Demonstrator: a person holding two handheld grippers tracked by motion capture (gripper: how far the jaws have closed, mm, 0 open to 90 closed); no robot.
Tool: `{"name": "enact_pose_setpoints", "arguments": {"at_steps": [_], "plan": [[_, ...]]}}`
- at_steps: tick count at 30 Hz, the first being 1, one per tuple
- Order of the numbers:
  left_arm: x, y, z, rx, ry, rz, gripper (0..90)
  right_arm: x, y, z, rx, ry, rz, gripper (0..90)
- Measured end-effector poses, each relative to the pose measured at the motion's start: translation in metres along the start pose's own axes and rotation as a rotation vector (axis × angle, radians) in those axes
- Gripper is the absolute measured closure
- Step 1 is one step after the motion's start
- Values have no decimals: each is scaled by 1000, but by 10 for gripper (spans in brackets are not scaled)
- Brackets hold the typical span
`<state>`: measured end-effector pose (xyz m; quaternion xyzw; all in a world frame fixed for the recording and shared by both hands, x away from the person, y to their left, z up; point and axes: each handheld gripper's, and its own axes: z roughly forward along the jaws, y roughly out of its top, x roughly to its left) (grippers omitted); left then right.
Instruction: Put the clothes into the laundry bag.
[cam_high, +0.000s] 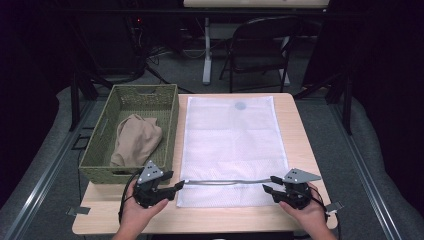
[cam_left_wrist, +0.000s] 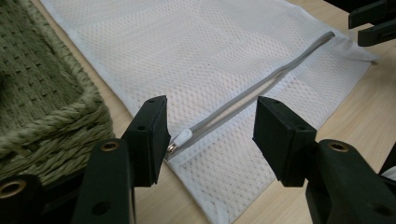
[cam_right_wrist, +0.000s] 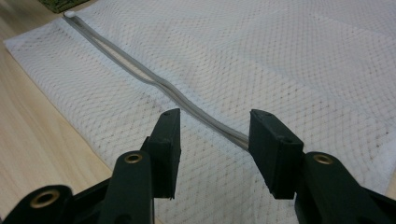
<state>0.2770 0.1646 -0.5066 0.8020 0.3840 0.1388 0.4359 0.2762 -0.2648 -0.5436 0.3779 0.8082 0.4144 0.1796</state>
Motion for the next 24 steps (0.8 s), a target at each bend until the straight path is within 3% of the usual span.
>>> {"name": "enact_pose_setpoints", "arguments": {"at_steps": [4,13,24], "plan": [[1,-1,-3,13,6,-12,436,3,0,-1,7,-1,-15,523],[5,9,-21,-12,21,-38,423,3,1,0,3,-5,-16,518],[28,32,-47,6,90,-79,413,2,-1,-2,-19,6,-4,502]]}}
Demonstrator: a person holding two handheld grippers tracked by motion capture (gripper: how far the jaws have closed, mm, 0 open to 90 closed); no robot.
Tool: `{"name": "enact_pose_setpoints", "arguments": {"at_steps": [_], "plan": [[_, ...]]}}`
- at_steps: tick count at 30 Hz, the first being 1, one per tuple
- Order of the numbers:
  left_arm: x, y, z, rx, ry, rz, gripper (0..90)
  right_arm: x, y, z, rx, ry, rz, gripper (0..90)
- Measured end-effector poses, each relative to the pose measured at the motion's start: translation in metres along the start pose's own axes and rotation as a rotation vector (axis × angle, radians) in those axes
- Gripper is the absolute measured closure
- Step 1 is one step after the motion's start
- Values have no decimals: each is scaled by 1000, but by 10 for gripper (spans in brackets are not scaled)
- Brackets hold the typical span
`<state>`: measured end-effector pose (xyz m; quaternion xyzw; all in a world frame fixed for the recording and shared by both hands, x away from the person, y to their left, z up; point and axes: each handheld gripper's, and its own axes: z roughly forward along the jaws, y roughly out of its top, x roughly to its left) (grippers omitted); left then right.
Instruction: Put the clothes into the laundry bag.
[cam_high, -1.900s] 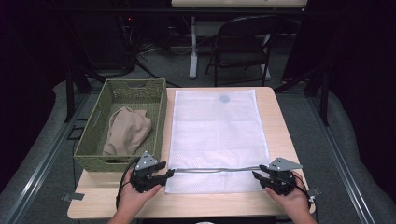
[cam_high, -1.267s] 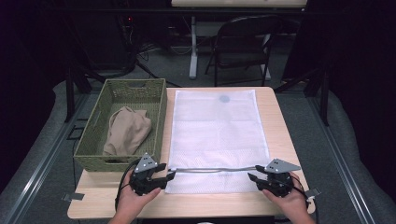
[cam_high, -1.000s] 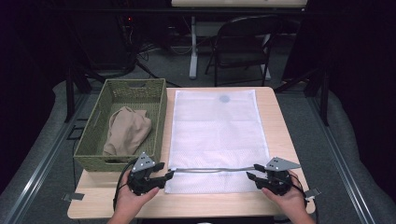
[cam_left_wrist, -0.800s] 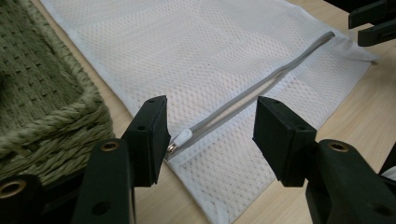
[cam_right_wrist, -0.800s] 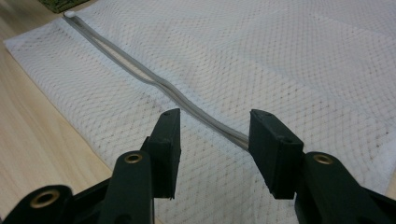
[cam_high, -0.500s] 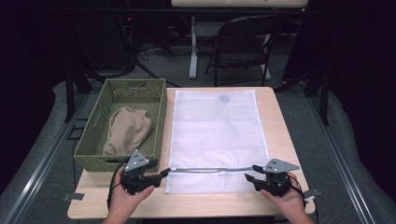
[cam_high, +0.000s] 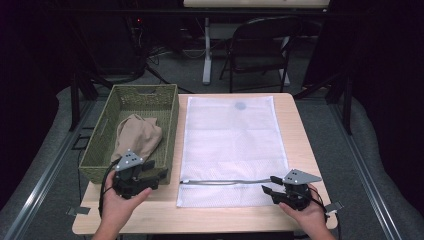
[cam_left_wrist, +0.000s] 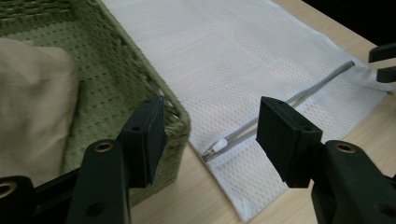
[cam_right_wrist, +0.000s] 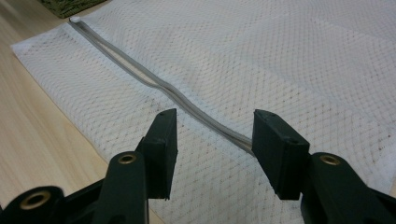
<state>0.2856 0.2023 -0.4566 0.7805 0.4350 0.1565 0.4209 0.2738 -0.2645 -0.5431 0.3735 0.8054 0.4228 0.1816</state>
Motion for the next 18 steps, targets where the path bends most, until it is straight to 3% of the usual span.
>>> {"name": "enact_pose_setpoints", "arguments": {"at_steps": [7,10,18], "plan": [[20,22,-2,96,53,-9,349,0,0,0,-1,-3,-5,482],[28,28,0,113,62,-26,332,1,0,1,-3,-4,-2,480],[42,49,6,159,117,-11,331,1,0,1,-3,-18,-17,448]]}}
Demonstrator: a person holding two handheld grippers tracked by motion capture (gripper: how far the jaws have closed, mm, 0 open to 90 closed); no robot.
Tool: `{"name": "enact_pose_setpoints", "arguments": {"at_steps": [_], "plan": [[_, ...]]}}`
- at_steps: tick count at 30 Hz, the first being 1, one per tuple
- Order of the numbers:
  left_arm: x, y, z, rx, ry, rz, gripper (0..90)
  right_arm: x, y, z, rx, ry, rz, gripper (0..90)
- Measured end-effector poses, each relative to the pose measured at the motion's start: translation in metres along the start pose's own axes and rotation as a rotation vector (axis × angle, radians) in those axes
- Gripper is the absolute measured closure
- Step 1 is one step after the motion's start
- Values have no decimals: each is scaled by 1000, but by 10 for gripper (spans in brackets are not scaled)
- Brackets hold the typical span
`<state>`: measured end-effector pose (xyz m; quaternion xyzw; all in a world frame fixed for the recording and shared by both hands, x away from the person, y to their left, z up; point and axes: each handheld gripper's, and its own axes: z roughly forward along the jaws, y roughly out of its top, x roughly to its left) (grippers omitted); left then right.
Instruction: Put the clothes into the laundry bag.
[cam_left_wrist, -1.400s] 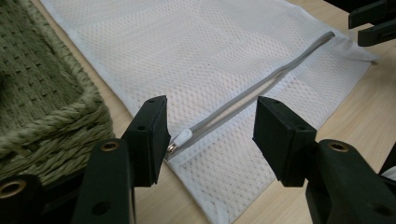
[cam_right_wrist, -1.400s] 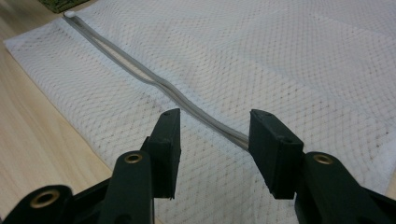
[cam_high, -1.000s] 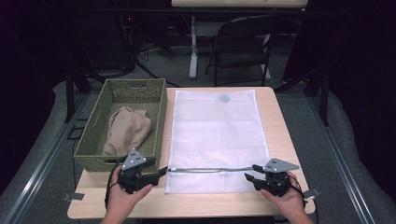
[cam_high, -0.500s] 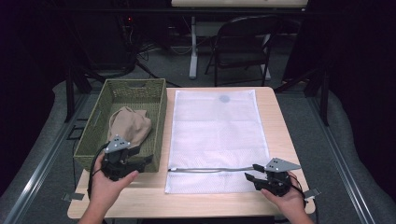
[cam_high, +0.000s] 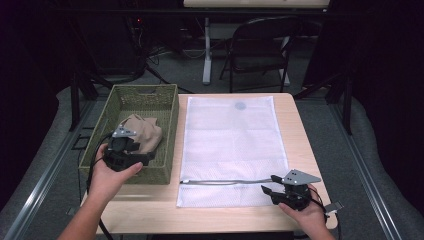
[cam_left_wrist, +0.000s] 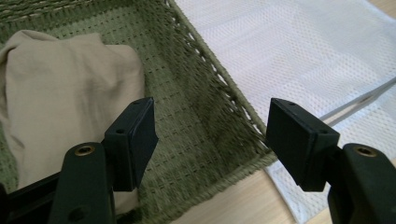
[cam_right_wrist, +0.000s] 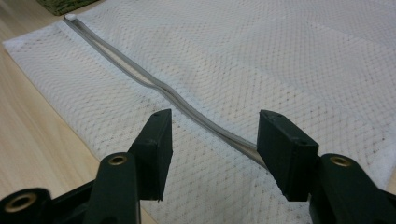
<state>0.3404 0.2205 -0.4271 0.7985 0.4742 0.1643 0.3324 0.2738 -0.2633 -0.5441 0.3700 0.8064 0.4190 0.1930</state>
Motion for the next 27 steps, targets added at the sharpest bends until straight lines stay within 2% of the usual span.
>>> {"name": "enact_pose_setpoints", "arguments": {"at_steps": [2,7,10,11,15,16,19,20,21,27], "plan": [[2,2,1,6,7,-1,326,0,0,0,-3,-17,-9,439],[10,12,4,27,22,-10,325,-2,0,-3,-34,-12,-2,424],[16,17,6,49,33,-11,331,-3,0,-3,-31,-11,1,430],[20,20,8,57,46,-23,339,-4,0,-2,-28,-2,14,437],[30,23,12,71,57,-47,341,-4,-1,-2,-12,0,14,434],[35,25,15,81,66,-65,340,-4,-1,-1,-10,2,14,420],[41,28,18,87,81,-70,334,-4,-1,-1,-11,0,15,407],[43,29,19,92,84,-77,333,-4,-2,-1,-14,-1,18,398],[49,30,22,101,80,-103,329,-4,-2,0,-11,3,13,377],[62,34,36,138,96,-138,322,-3,-2,2,3,-5,5,354]]}}
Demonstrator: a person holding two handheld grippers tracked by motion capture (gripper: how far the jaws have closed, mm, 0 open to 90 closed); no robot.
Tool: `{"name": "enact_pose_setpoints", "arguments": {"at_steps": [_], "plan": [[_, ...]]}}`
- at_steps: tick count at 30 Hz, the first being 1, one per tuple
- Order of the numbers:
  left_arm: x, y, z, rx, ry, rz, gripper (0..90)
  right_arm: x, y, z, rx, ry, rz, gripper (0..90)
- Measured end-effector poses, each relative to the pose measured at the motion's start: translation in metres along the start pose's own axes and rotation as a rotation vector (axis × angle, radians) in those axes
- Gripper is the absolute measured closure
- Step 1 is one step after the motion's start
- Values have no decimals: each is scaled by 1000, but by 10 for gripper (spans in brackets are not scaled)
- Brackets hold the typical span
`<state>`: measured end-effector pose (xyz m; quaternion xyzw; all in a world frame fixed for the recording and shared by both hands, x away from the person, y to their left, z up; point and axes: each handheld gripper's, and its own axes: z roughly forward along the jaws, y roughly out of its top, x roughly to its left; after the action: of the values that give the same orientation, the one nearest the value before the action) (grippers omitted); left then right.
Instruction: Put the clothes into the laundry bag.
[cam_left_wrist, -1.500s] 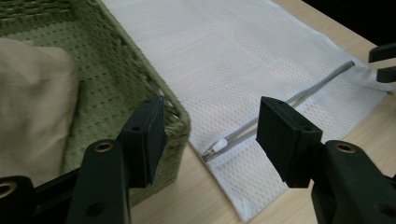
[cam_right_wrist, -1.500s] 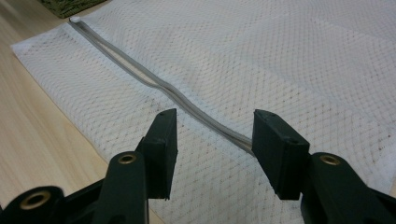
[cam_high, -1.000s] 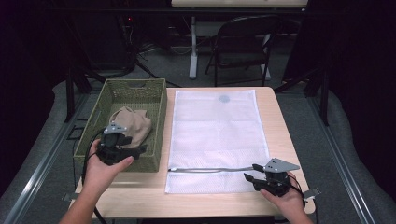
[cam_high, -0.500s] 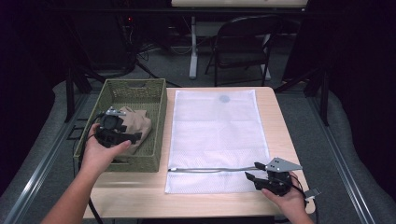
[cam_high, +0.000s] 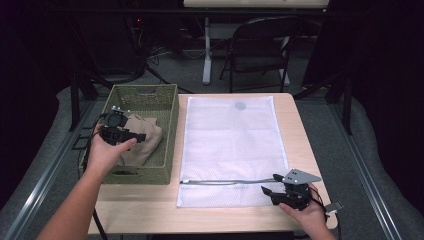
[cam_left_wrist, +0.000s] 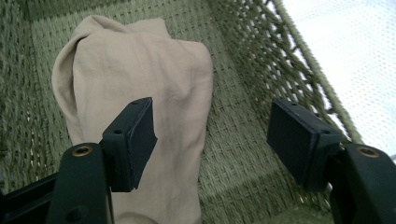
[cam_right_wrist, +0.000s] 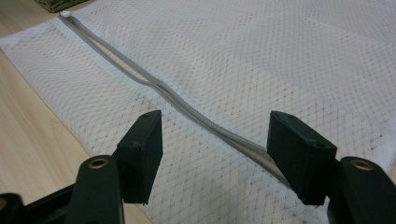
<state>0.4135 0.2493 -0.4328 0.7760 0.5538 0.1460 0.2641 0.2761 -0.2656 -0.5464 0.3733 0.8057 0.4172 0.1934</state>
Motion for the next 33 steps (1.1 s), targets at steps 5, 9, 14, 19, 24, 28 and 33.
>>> {"name": "enact_pose_setpoints", "arguments": {"at_steps": [5,9,14,19,24,28,33], "plan": [[6,5,8,19,18,-11,325,-1,0,0,3,-2,-1,352],[13,11,18,51,27,-26,357,-2,0,0,2,-4,-1,352],[20,14,29,79,39,-43,357,-3,0,-1,3,-6,2,352],[24,16,38,95,41,-55,348,-4,0,-1,4,-1,4,352],[29,18,49,128,67,-77,320,-5,0,-1,0,-7,9,348],[31,18,56,144,73,-80,307,-6,0,-1,3,-8,11,347],[33,19,62,158,72,-85,299,-5,0,-1,8,-7,8,343]]}}
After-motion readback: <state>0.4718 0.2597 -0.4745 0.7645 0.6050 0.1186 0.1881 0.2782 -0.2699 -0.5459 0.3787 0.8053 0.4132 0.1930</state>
